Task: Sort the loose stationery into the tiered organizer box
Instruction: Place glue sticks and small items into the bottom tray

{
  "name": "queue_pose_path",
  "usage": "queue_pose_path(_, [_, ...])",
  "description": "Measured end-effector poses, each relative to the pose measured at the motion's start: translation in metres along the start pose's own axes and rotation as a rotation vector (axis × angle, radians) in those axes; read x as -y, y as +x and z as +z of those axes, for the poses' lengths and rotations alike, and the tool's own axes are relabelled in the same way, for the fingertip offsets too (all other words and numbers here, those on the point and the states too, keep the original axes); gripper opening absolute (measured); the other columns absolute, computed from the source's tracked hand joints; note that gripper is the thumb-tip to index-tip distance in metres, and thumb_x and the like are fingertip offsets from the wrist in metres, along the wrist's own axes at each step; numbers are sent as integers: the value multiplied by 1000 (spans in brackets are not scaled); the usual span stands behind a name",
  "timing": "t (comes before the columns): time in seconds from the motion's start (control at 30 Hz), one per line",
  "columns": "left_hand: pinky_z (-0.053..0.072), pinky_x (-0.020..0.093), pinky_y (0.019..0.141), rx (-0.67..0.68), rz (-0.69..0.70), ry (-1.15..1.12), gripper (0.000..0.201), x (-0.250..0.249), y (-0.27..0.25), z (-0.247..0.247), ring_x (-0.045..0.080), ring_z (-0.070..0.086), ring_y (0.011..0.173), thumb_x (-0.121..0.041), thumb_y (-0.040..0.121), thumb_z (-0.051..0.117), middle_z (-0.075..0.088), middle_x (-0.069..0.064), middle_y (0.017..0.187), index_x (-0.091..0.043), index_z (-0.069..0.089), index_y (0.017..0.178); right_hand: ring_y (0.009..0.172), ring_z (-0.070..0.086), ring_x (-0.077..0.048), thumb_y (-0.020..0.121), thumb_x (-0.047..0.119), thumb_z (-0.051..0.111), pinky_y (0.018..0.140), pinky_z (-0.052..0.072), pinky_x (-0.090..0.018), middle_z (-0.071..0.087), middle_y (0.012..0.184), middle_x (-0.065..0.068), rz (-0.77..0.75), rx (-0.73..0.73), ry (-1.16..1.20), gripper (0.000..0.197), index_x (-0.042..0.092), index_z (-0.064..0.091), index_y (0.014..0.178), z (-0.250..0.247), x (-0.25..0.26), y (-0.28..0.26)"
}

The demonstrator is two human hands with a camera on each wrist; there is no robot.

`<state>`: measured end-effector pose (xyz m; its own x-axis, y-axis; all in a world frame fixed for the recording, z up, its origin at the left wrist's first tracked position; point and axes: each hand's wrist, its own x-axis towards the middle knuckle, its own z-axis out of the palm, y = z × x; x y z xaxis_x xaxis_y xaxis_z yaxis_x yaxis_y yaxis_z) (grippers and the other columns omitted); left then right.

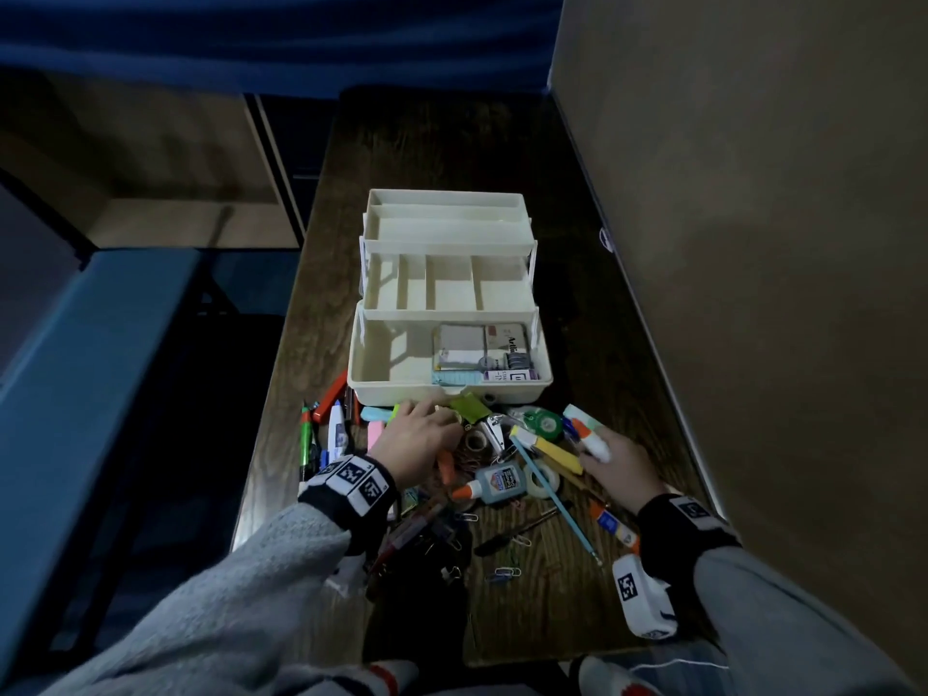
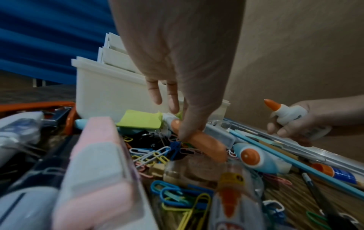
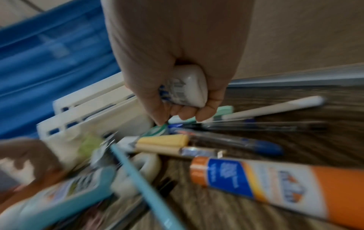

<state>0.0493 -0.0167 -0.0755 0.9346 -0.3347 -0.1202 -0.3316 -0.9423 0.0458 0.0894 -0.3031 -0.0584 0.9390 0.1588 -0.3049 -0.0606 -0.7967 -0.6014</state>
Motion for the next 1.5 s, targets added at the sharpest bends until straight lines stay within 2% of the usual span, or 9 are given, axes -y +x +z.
queue_pose_path(0.3, [33,34,82,-60,-124,-168,30,1,-33,-7,22,47,104,-38,91,49,55,-2,114,-24,56,117,93,60,-23,89,19,61,75,46,-32,64,100,-5,-236,194,-184,20,15,65,108,30,34,0])
queue_pose_path(0.47, [39,39,94,23,64,-227,54,-47,-17,-3,24,46,110,-51,85,56,49,6,120,-18,45,126,78,58,-27,88,29,59,63,40,-34,59,87,-2,-170,121,-125,16,24,46,97,33,46,0])
queue_pose_path(0.57, [37,45,95,153,125,-54,65,-64,2,0,31,42,115,-44,81,64,43,14,127,-12,37,130,72,58,-30,87,31,58,58,39,-35,59,85,-6,-129,99,-76,25,24,36,98,24,50,3])
queue_pose_path(0.67, [38,46,91,159,124,-35,47,-69,11,2,36,47,109,-29,87,57,47,19,121,-8,39,126,71,55,-31,88,32,55,57,34,-34,56,81,-9,-161,118,-30,25,26,33,97,11,53,3])
queue_pose_path(0.8, [37,45,91,150,114,-27,30,-67,13,6,37,48,108,-18,95,38,51,20,118,-5,43,122,89,53,-26,94,29,46,68,39,-33,52,108,-7,-229,185,-18,24,33,35,114,1,71,20])
queue_pose_path(0.97, [34,43,96,142,97,-26,33,-61,10,-3,33,44,116,-19,96,33,49,18,125,-5,44,124,126,38,-28,97,21,45,105,34,-40,43,136,-11,-356,90,-321,41,16,40,138,10,106,73])
queue_pose_path(1.13, [43,35,78,-23,-66,-291,38,-42,-18,-27,25,57,97,-28,92,38,52,5,119,-16,42,128,131,32,-33,96,21,47,106,33,-47,38,140,-14,-370,156,-629,46,16,35,140,30,132,119])
queue_pose_path(1.27, [34,13,75,-169,-234,-513,30,-15,-41,-35,4,49,98,-33,99,35,50,-9,119,-24,39,128,128,28,-31,87,13,54,104,30,-49,33,138,-12,-399,159,-714,63,21,24,141,41,130,132])
queue_pose_path(1.5, [37,19,85,-233,-345,-556,41,23,-17,-45,6,43,102,-28,102,30,51,-7,119,-24,30,143,135,27,-29,90,17,45,110,30,-46,33,146,-8,-559,110,-674,49,17,39,139,46,115,125])
